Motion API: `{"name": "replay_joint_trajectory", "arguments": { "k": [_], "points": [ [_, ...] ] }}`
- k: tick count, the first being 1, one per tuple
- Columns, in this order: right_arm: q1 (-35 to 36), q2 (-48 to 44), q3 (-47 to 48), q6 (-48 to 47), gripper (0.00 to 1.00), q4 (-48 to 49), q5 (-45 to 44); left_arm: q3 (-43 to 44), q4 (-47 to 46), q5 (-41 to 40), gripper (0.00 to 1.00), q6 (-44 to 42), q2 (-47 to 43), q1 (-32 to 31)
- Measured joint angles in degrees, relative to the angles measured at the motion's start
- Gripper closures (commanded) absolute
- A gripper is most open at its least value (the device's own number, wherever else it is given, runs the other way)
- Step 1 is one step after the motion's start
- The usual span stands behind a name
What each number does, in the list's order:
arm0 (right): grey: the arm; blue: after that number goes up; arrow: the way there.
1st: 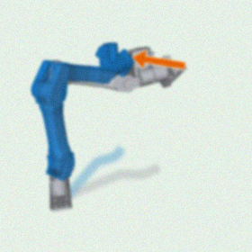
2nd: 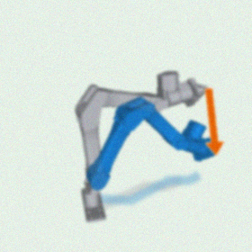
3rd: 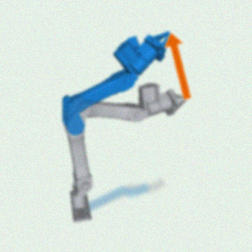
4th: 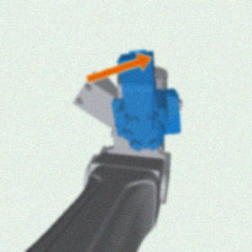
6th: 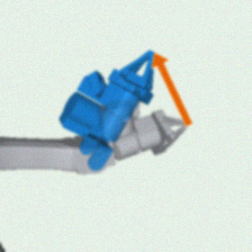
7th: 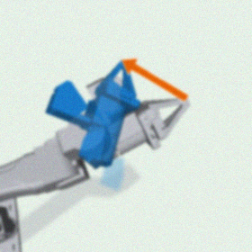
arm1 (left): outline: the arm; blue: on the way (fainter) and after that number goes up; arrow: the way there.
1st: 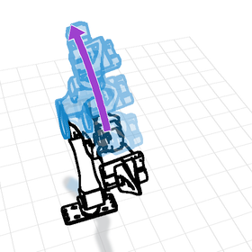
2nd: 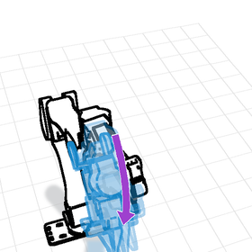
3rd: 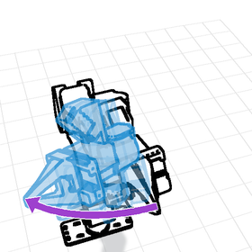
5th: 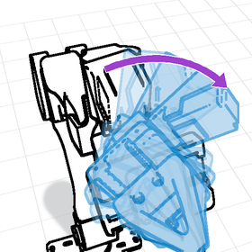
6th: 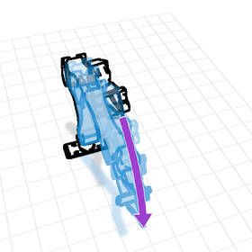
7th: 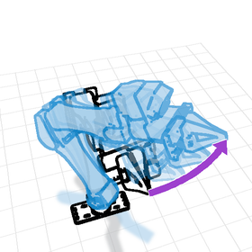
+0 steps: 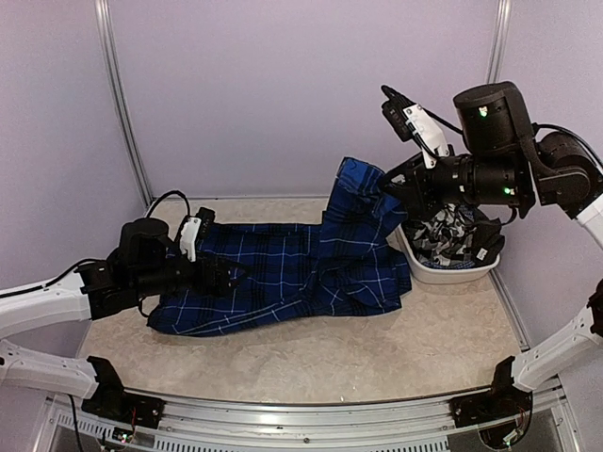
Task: Fold and stack the long sleeve shirts
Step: Pick up the shirt from the center of the board.
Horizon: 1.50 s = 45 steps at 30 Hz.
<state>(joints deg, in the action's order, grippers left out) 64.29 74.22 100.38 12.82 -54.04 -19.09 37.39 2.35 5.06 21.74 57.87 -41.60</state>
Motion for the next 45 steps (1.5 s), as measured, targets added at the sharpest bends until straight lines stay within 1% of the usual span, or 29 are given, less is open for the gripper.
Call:
{"name": "replay_joint_trajectory", "arguments": {
  "k": [3,8,14,19,24,30,33,39,45],
  "points": [
    [-0.8,1.6,2.9,-0.5,1.0,-2.7,-1.5,0.0,-0.8,-0.9,0.01,-2.6,1.6,-4.0],
    [-6.1,1.5,2.1,-0.8,1.0,-4.7,-2.1,1.9,3.3,-2.1,0.01,-5.6,3.4,-5.8],
    [-13.6,-0.2,-5.9,-1.1,1.0,-3.3,0.1,9.0,13.2,-2.0,0.01,-9.9,4.9,-6.4],
    [-18.4,-0.1,-10.6,-1.7,1.0,-1.3,4.0,13.5,20.5,-2.4,0.01,-16.0,5.9,-7.3],
    [-20.3,0.0,-10.4,-2.9,1.0,0.5,6.4,14.6,26.6,-2.8,0.02,-22.7,8.1,-6.7],
    [-23.4,0.1,-10.4,-4.2,1.0,1.3,8.3,14.6,30.1,0.8,0.05,-27.5,9.7,-2.0],
    [-25.1,0.1,-10.4,-4.8,1.0,1.5,9.1,15.9,32.3,1.1,0.05,-29.4,11.6,-2.3],
    [-28.2,0.0,-10.4,-6.1,1.0,2.0,11.4,21.5,37.8,-0.6,0.05,-33.6,18.9,-3.0],
    [-29.7,0.7,-10.4,-7.5,1.0,2.3,13.0,20.7,39.6,-0.8,0.03,-36.2,21.3,-2.7]
  ]
}}
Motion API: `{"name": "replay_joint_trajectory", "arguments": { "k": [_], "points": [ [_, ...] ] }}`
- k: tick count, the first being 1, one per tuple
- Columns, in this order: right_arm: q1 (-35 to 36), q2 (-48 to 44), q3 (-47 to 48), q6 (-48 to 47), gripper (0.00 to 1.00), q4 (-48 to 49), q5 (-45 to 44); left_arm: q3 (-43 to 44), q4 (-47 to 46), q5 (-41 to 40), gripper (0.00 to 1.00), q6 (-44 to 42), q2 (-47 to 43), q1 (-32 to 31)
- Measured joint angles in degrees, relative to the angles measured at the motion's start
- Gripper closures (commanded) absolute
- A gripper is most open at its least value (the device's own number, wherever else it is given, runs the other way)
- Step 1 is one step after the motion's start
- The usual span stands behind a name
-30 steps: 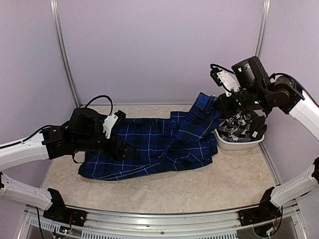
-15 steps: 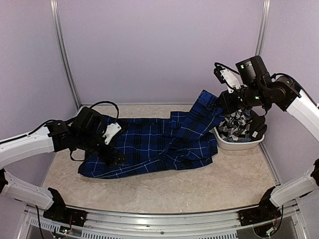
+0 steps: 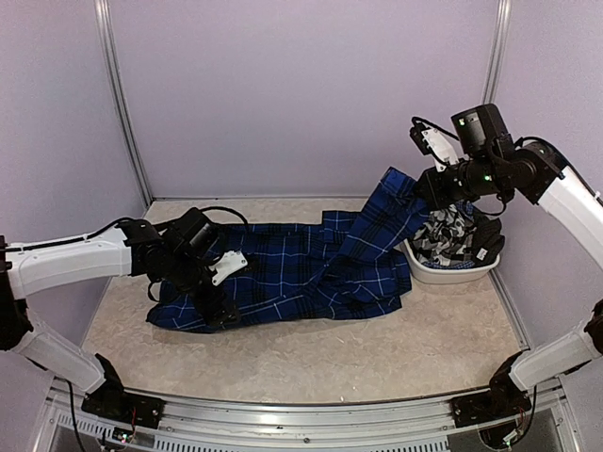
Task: Fold and stack the long sleeve shirts
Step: Pick up the shirt from the center of the board.
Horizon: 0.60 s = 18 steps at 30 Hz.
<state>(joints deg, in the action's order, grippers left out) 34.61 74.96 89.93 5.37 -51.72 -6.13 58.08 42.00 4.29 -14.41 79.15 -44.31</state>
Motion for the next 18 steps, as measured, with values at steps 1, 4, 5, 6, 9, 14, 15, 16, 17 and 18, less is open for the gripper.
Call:
{"name": "replay_joint_trajectory", "arguments": {
  "k": [1,4,5,6,9,14,15,16,17,18],
  "points": [
    [-0.3,0.3,0.0,-0.1,1.0,0.1,0.2,-0.5,0.0,0.0,0.03,-0.3,0.0,0.0],
    [-1.1,1.0,0.0,-0.4,1.0,0.3,0.9,-1.7,0.0,-0.2,0.04,-1.1,0.2,0.3],
    [-1.3,1.1,0.0,-0.5,1.0,0.4,1.2,-2.0,0.0,-0.3,0.05,-1.3,0.4,0.5],
    [-1.3,1.2,0.0,-0.6,1.0,0.4,1.4,-2.3,0.0,-0.5,0.07,-1.5,0.6,0.9],
    [-1.5,1.4,0.0,-0.9,1.0,0.6,2.1,-2.9,0.0,-1.1,0.14,-2.4,1.9,2.2],
    [-1.8,1.5,0.0,-1.3,1.0,0.6,2.7,-2.9,-0.1,-1.6,0.27,-3.1,4.9,4.9],
    [-2.0,1.6,0.1,-1.3,1.0,0.6,2.8,-2.9,-0.1,-1.5,0.31,-3.2,5.3,5.3],
    [-2.1,1.7,0.1,-1.3,1.0,0.6,3.0,-2.9,-0.1,-1.4,0.35,-3.3,5.8,5.7],
    [-2.2,1.7,0.1,-1.3,1.0,0.6,3.0,-2.9,-0.1,-1.1,0.38,-3.7,6.3,6.1],
    [-2.3,1.8,0.2,-1.3,1.0,0.6,3.1,-2.9,0.0,-0.9,0.41,-3.7,6.7,6.1]
  ]
}}
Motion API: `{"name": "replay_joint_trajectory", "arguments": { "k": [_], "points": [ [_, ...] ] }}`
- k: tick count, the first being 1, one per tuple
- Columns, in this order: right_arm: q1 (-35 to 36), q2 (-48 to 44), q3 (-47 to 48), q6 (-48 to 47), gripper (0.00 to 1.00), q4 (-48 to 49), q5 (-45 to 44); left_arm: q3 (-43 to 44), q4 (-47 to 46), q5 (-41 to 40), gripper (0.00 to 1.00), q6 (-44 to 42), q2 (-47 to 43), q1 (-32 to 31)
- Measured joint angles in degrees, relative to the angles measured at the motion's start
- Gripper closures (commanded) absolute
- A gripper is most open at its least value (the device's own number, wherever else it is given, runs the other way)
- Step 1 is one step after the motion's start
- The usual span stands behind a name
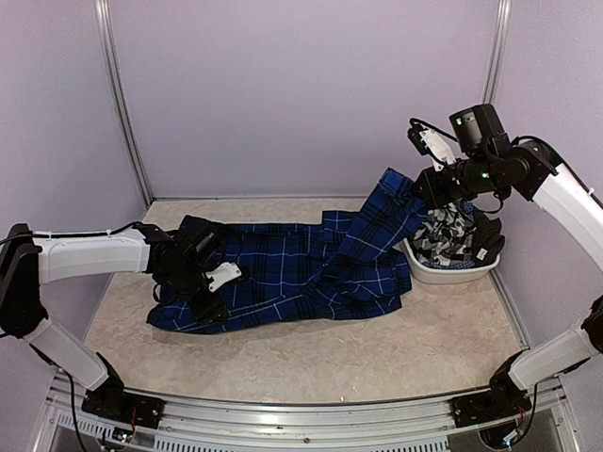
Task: Fold and stack the long sleeve shirts
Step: Pick up the shirt from the center of the board, then fold the flattened shirt at the center of the board.
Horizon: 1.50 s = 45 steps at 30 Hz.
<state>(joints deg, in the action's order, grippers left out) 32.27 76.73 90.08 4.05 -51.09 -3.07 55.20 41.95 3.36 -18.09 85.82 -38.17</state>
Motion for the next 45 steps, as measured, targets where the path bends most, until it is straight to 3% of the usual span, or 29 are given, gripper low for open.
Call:
{"name": "replay_joint_trajectory", "arguments": {
  "k": [10,21,29,35,45],
  "points": [
    [-0.6,0.4,2.7,-0.1,1.0,-0.5,-0.3,0.7,0.5,3.8,0.84,-0.3,3.8,0.7],
    [-0.6,1.0,7.0,-0.1,1.0,-3.5,-4.9,6.5,2.8,4.1,1.0,-0.2,4.2,4.6],
    [-0.6,4.7,8.7,0.0,1.0,-5.4,-9.8,13.0,5.2,2.8,1.0,-0.2,8.7,8.0],
    [-0.6,6.3,9.8,0.0,1.0,-6.0,-11.0,17.5,6.6,2.1,0.95,-0.7,11.4,11.3],
    [-1.4,9.3,11.5,-0.1,1.0,-6.0,-13.0,24.6,7.4,0.7,0.76,-2.2,18.5,12.8]
  ]
}}
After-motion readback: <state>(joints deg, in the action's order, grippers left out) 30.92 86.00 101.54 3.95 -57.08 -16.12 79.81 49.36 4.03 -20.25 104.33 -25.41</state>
